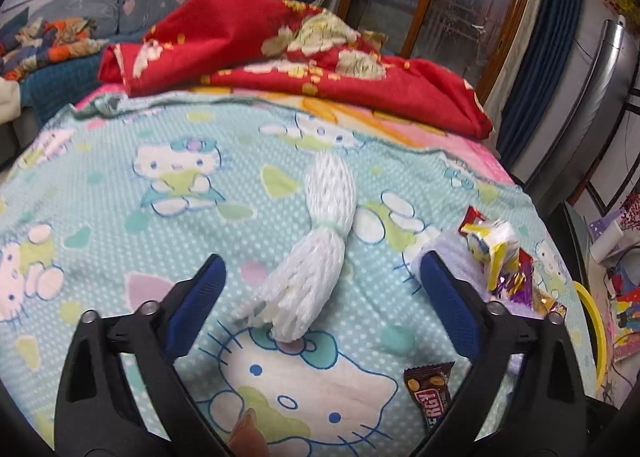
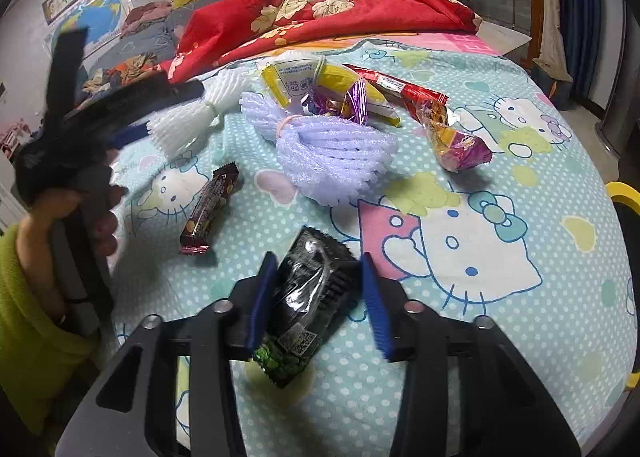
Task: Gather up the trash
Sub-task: 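Close the right gripper on the green snack packet while the left grasps the white mesh net, then carry the white mesh net and green packet with both grippers over the bin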
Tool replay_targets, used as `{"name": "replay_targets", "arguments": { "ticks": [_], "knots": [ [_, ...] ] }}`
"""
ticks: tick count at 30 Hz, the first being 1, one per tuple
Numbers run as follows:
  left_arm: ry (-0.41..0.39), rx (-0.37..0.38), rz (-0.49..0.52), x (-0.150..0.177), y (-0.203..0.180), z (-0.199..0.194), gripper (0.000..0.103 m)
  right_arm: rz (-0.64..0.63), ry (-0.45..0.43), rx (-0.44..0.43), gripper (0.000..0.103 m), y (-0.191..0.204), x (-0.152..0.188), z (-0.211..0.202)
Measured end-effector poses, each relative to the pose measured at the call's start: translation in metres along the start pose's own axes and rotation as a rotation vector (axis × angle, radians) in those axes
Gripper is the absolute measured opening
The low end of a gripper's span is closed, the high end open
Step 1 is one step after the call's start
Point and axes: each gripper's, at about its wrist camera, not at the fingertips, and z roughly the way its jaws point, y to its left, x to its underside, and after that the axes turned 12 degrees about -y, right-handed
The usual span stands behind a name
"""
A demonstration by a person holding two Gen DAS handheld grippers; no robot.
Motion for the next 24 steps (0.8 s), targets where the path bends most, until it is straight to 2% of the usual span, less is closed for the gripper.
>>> {"name": "replay_targets", "arguments": {
  "ticks": [3, 6, 9, 15, 24],
  "knots": [
    [0.038, 0.007, 0.003, 0.007, -0.001, 0.008, 0.063, 0.005, -0.006, -0.016, 0.031, 0.000, 0.002, -0.002],
    [0.062, 0.012, 0.005, 0.010, -0.002, 0.013, 0.054, -0.014, -0.015, -0.033, 0.028, 0.005, 0.003, -0.006],
    [0.070, 0.008, 0.001, 0.012, -0.001, 0.013, 0.030, -0.025, -0.023, -0.044, 0.027, 0.007, 0.003, -0.010],
    [0.069, 0.025, 0.003, 0.012, -0.004, 0.010, 0.017, -0.038, -0.040, -0.053, 0.025, 0.010, 0.002, -0.016],
    [-0.014, 0.085, 0.036, -0.003, -0.026, -0.016, 0.015, -0.054, -0.096, -0.053, 0.025, 0.009, -0.005, -0.029]
  ]
}}
